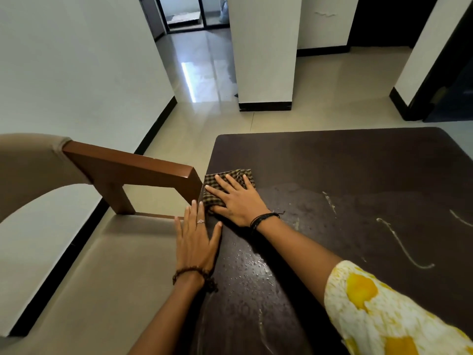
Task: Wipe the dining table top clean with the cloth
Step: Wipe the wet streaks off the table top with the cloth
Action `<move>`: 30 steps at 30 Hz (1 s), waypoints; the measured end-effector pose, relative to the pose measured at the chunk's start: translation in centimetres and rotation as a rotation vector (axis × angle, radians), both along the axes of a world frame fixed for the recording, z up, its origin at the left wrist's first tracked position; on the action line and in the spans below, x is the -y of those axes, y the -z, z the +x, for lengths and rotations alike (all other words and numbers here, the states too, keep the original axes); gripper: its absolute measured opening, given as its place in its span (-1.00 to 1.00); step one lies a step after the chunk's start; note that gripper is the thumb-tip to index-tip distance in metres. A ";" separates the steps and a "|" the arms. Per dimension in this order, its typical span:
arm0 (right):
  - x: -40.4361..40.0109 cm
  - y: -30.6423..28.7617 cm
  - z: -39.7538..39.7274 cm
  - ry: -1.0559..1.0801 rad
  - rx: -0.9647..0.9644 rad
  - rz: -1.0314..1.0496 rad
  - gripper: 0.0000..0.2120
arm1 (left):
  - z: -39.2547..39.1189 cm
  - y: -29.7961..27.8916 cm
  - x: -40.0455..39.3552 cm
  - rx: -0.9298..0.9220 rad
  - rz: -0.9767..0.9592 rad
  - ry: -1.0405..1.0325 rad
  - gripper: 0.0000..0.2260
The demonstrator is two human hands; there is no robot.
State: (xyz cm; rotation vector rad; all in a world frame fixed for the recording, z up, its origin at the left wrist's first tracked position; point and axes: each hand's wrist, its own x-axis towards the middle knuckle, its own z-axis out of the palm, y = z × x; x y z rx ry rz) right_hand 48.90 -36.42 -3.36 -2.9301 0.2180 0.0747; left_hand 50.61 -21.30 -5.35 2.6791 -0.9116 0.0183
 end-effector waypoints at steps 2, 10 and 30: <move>1.9 0.0 -1.7 0.051 0.005 -0.005 -0.45 | -0.2 0.0 0.0 0.021 0.005 0.079 -0.30; 9.8 -0.3 -10.9 0.205 -0.026 -0.017 -0.46 | -9.7 -0.6 4.9 -0.071 0.016 0.297 -0.36; 25.3 -0.4 -31.4 0.625 -0.081 -0.004 -0.46 | -25.7 0.2 19.4 -0.054 0.053 0.594 -0.36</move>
